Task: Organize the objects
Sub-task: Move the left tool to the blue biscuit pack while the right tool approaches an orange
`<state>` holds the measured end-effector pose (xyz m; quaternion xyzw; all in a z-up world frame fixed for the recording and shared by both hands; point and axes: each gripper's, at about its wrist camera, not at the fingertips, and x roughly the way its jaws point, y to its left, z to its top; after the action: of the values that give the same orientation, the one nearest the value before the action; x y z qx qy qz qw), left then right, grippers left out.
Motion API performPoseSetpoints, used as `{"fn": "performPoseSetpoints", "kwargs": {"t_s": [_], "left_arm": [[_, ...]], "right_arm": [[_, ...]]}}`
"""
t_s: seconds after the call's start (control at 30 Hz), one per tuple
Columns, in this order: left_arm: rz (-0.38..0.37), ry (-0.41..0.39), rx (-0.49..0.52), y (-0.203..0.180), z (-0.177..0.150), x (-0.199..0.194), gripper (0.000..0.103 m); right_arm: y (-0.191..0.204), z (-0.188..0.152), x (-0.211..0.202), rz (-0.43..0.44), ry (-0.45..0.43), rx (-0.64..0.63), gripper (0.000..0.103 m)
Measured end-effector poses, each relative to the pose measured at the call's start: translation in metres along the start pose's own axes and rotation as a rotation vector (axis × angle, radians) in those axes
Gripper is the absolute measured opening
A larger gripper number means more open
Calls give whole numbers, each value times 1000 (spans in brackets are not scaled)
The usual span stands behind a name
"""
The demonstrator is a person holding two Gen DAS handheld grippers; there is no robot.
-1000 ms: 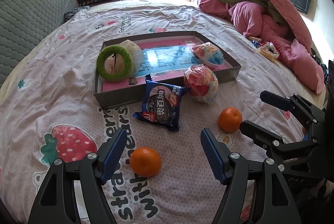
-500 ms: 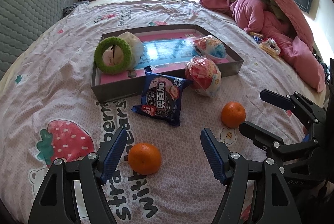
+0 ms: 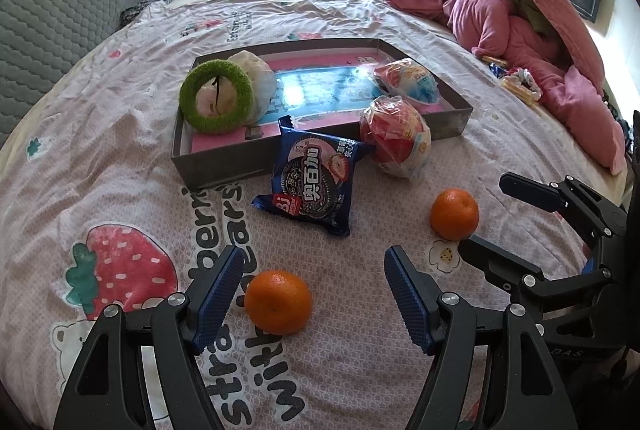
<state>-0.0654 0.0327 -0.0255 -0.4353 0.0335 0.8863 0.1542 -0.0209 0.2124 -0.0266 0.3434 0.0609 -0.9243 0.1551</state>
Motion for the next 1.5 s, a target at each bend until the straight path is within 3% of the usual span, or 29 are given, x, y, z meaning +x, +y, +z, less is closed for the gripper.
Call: {"fn": "performPoseSetpoints", "kwargs": {"t_s": [1.5], "left_arm": [[-5,7,-62,12,18,38,74]], "right_arm": [[-4,-1,25,-3,49,19,75]]}}
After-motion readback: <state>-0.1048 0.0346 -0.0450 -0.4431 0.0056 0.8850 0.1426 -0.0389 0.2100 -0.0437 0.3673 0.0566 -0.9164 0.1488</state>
